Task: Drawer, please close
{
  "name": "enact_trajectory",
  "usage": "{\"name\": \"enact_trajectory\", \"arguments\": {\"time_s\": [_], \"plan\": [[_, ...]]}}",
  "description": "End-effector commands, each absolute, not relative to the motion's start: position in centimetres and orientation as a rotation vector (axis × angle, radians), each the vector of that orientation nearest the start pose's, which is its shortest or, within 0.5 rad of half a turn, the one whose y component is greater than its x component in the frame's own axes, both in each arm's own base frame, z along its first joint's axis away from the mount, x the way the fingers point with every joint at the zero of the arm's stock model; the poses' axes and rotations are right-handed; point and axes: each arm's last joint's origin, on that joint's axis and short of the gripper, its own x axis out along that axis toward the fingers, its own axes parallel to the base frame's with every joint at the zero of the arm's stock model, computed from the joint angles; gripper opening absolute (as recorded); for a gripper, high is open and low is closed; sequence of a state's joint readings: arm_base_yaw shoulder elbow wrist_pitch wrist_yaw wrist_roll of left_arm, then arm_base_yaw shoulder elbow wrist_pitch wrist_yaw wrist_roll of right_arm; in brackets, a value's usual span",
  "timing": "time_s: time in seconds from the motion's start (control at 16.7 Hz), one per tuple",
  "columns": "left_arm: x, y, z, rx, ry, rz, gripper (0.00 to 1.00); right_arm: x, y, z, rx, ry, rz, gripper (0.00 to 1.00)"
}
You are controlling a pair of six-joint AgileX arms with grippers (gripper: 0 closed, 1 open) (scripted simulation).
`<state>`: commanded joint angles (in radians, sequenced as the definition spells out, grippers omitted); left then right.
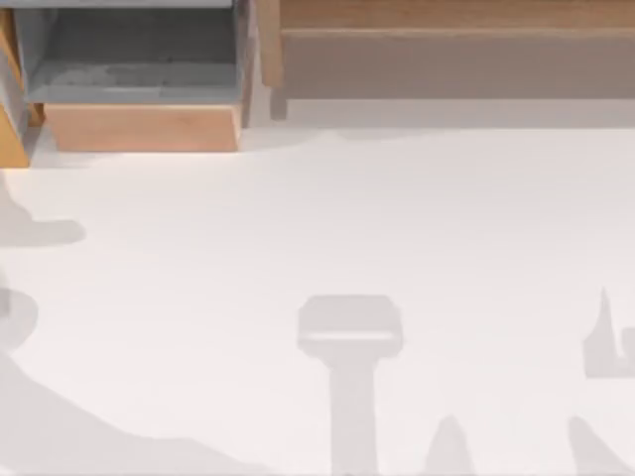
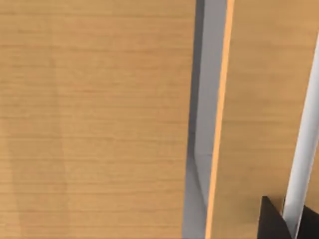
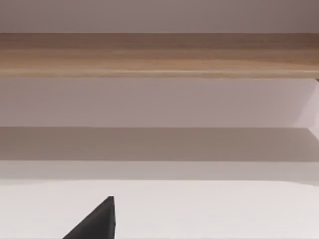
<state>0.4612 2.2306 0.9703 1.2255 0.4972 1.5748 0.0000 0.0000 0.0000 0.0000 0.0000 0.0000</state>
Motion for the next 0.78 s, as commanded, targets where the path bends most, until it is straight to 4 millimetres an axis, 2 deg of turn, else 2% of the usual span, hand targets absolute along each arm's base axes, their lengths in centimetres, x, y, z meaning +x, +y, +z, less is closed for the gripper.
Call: {"name": "enact_trajectory", "arguments": {"time_s": [0.18,0.6,0.78], "plan": [[38.5,17.5,9.0,1.551,0.009,-0.025,0.0,10.6,-0.1,16.0,0.0,0.0,0.0,1.0],[43.4,17.4,9.0,1.549,0.01,-0.028,0.0,10.6,-0.1,16.0,0.0,0.0,0.0,1.0],[43.9,17.3,9.0,1.548,0.012,-0.028,0.0,10.6,-0.1,16.0,0.0,0.0,0.0,1.0]]}}
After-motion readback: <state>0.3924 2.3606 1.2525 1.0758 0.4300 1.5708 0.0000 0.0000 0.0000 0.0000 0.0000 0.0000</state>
